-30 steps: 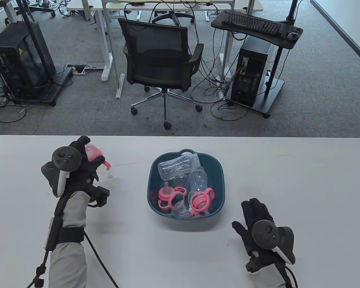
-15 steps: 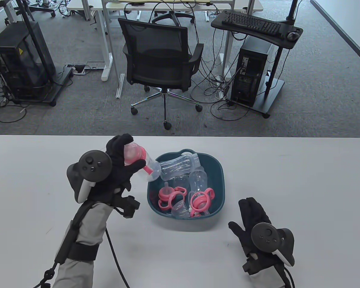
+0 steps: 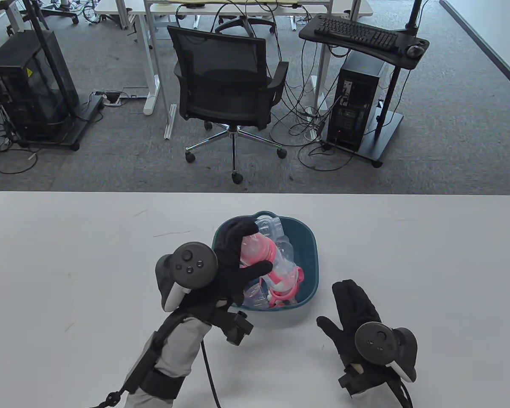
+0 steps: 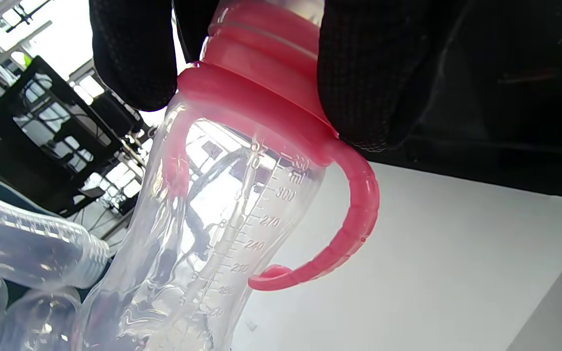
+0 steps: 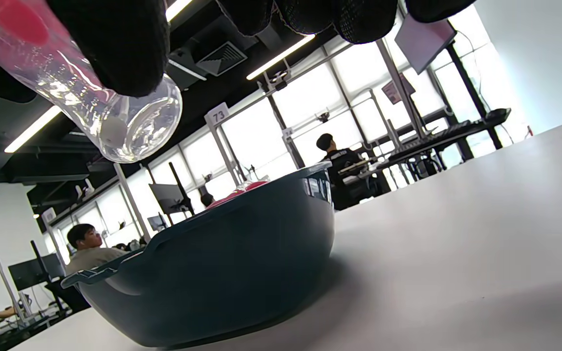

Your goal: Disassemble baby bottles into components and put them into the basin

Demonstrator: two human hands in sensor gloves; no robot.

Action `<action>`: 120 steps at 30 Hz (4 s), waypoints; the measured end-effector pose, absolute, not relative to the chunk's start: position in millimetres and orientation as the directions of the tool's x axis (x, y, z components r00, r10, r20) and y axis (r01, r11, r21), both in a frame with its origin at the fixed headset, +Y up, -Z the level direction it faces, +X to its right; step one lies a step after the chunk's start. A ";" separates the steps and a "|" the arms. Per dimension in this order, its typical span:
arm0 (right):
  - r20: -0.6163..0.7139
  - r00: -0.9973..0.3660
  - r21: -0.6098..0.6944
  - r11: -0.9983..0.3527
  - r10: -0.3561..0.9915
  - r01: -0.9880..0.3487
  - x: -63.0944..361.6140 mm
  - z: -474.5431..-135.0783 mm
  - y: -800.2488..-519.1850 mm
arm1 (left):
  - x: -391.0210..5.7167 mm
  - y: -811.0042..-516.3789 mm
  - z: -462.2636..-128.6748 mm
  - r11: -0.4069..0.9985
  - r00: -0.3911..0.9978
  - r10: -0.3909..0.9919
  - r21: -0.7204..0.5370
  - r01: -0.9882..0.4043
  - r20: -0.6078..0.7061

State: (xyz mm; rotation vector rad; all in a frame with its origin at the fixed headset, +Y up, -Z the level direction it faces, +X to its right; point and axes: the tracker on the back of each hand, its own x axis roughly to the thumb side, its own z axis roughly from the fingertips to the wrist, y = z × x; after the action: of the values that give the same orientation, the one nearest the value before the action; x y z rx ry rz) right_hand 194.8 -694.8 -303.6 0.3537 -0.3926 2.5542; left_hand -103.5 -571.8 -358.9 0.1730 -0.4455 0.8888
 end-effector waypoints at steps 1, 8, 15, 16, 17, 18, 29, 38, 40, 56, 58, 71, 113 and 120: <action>0.332 -0.820 -0.201 -0.814 0.466 -0.544 193.8 -303.2 -694.7 | -99.7 -574.7 -358.0 0.620 0.540 0.714 -0.045 -0.784 0.445; 0.398 -0.757 -0.150 -0.778 0.517 -0.610 188.4 -303.1 -697.0 | -70.3 -600.1 -351.2 0.598 0.484 0.757 -0.165 -0.785 0.440; 0.428 -0.697 -0.097 -0.738 0.575 -0.668 185.8 -306.3 -703.3 | -51.8 -622.0 -349.3 0.563 0.433 0.800 -0.269 -0.782 0.416; 0.428 -0.694 -0.085 -0.738 0.579 -0.669 184.7 -307.0 -704.7 | -49.7 -625.2 -349.1 0.547 0.415 0.813 -0.288 -0.786 0.408; 0.426 -0.692 -0.076 -0.740 0.582 -0.669 183.2 -307.8 -706.6 | -47.2 -629.0 -348.9 0.522 0.389 0.831 -0.314 -0.793 0.398; 0.425 -0.693 -0.075 -0.740 0.582 -0.668 182.9 -307.9 -707.0 | -45.9 -630.8 -348.8 0.508 0.376 0.840 -0.324 -0.798 0.392; 0.414 -0.718 -0.089 -0.761 0.559 -0.643 183.6 -309.6 -709.0 | -47.0 -646.7 -349.3 0.463 0.335 0.863 -0.324 -0.825 0.379; 0.419 -0.718 -0.083 -0.764 0.556 -0.640 182.5 -310.0 -710.2 | -49.0 -649.6 -349.2 0.448 0.324 0.869 -0.314 -0.837 0.375; 0.418 -0.717 -0.080 -0.764 0.557 -0.640 182.2 -310.0 -710.4 | -48.4 -649.7 -348.4 0.452 0.332 0.867 -0.307 -0.838 0.371; 0.418 -0.713 -0.062 -0.766 0.563 -0.640 179.9 -311.0 -714.6 | -48.4 -650.6 -345.2 0.452 0.355 0.873 -0.281 -0.847 0.334; 0.418 -0.715 -0.065 -0.767 0.560 -0.638 179.9 -310.9 -714.5 | -48.4 -650.5 -345.1 0.449 0.354 0.875 -0.278 -0.849 0.332; 0.405 -0.721 -0.062 -0.770 0.562 -0.635 179.8 -313.2 -719.0 | -47.1 -654.8 -344.9 0.474 0.382 0.854 -0.225 -0.851 0.354; 0.341 -0.762 -0.105 -0.783 0.551 -0.614 194.3 -317.9 -722.5 | -91.1 -701.7 -387.2 0.956 0.956 0.291 0.032 -0.292 0.026; 0.337 -0.762 -0.108 -0.781 0.553 -0.615 194.5 -317.8 -722.3 | -91.0 -706.0 -388.9 0.961 0.961 0.276 0.009 -0.276 0.018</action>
State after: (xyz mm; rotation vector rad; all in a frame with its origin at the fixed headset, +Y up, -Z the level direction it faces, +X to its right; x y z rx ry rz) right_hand 194.5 -722.3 -317.8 0.3823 -0.2812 2.4595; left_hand -91.0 -706.0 -388.9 0.0110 -0.0162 0.2801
